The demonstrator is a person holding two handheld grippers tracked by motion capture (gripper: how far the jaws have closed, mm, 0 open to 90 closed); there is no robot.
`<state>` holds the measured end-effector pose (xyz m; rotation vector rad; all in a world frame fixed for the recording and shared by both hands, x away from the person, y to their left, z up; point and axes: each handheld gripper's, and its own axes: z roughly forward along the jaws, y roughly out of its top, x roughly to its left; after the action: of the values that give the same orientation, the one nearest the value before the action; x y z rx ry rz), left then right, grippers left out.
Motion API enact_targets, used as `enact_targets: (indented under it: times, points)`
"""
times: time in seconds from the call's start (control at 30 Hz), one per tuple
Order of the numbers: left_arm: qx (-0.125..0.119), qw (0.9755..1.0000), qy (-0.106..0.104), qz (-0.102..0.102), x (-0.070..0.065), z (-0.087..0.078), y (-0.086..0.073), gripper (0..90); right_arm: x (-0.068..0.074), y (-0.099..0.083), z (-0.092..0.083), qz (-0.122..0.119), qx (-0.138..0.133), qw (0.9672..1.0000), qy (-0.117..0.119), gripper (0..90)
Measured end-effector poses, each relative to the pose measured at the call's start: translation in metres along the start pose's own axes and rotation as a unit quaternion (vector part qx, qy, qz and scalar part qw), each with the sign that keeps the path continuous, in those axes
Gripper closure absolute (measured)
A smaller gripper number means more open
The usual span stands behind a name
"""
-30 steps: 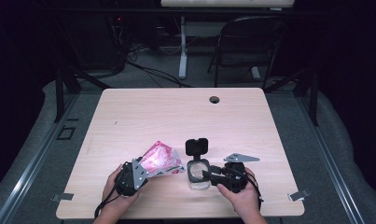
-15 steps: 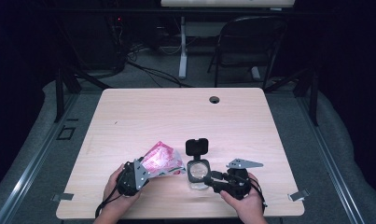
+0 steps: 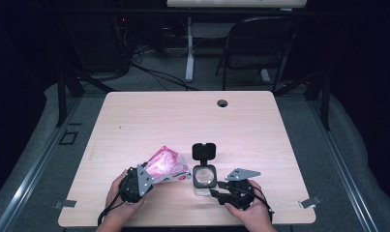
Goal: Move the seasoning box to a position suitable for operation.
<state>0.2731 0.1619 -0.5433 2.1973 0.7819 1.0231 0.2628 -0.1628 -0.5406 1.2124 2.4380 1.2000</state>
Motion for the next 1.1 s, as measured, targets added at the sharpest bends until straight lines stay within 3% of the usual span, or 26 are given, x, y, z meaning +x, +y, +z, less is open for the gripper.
enact_targets:
  times: [0.37,0.5,0.63,0.83,1.1]
  points:
    - [0.001,0.9999,0.009,-0.003,0.005,-0.003,-0.002,56.8,0.008,0.008,0.013,-0.009,-0.001,1.0,-0.001,57.6]
    - [0.001,0.9999,0.012,-0.002,0.007,-0.003,-0.002,56.7,0.008,0.006,0.007,-0.005,-0.008,0.9999,0.007,57.6]
    - [0.0,0.9999,0.012,-0.003,0.007,-0.003,-0.002,56.7,0.002,0.006,-0.006,0.017,-0.024,0.9995,0.016,57.6]
    - [-0.006,0.9998,0.016,0.01,0.007,-0.004,0.002,56.7,-0.004,0.008,-0.013,0.036,-0.041,0.9984,0.015,57.0]
    - [-0.008,0.9992,0.024,0.029,0.003,-0.005,0.006,56.8,-0.008,0.021,-0.017,0.037,-0.05,0.998,0.013,57.0]
